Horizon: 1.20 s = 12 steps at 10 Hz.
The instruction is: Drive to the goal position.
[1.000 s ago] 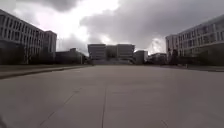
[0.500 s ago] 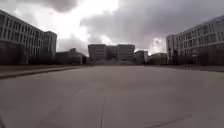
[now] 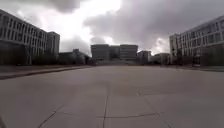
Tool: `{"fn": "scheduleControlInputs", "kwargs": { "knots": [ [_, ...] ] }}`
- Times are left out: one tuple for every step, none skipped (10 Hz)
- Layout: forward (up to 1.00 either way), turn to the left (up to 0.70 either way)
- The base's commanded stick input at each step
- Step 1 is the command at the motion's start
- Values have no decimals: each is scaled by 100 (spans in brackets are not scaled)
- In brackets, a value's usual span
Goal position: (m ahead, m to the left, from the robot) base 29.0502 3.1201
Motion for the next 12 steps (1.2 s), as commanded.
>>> {"fn": "scheduleControlInputs", "kwargs": {
  "knots": [
    [100, 5],
    [100, 8],
    [100, 10],
    [100, 7],
    [100, 8],
    [100, 9],
    [100, 9],
    [100, 9],
    [100, 10],
    [100, 10],
    [100, 10],
    [100, 10]
  ]
}}
